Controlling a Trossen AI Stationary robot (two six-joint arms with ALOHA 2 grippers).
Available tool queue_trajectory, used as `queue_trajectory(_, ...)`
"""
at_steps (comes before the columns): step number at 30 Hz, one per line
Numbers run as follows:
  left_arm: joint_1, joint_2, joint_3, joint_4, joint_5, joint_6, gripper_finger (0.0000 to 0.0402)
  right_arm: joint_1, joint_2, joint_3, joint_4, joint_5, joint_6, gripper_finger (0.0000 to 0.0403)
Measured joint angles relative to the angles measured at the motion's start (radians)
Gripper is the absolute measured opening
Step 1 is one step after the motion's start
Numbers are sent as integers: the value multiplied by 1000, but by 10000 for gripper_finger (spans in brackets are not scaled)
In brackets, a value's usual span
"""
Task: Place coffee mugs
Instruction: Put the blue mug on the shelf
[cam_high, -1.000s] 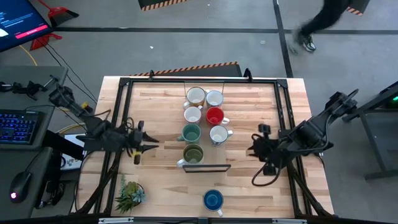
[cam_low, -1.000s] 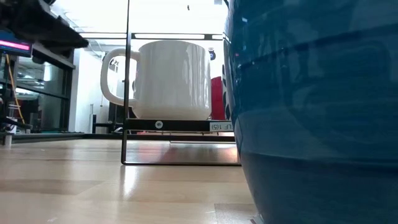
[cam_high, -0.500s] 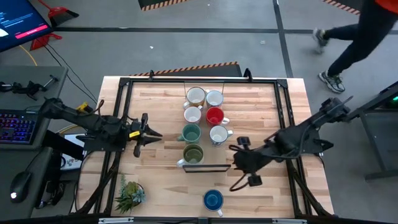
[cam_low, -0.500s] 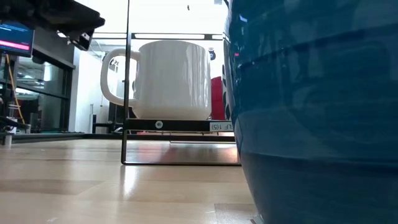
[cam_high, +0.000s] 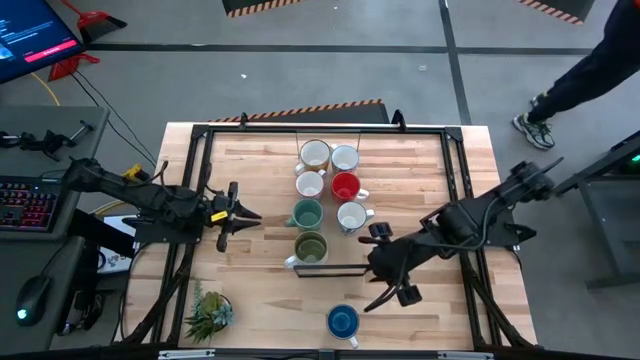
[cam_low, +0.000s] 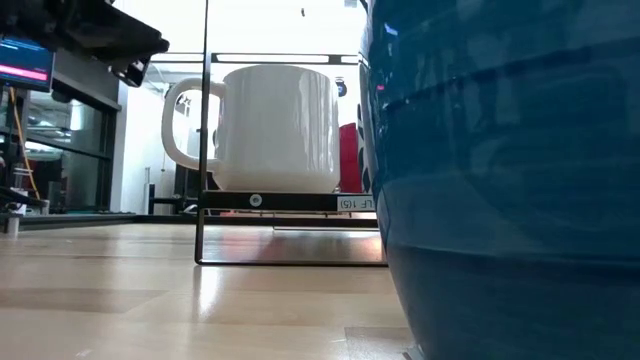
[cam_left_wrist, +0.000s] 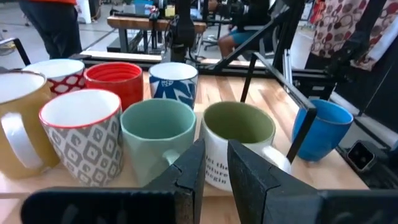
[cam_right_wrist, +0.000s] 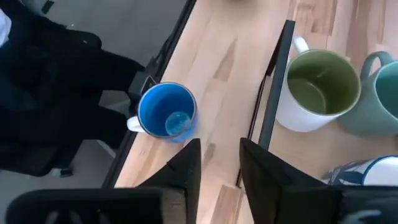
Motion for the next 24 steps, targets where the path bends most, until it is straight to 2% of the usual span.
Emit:
queue_trajectory(6,0,-1,0,5,-8,0,58,-2,68,105,-115,-41,-1,136)
queue_trajectory(13,0,0,0,5,-45,0,58,-5,143,248,-186,-53,-113,182)
queue_trajectory(17,0,-1,0,5,-71,0,58,5,187,306,-185,-59,-108,190)
queue_trajectory(24,0,0,0,5,-82,0,58,41,284,311,-183,-56,-112,190)
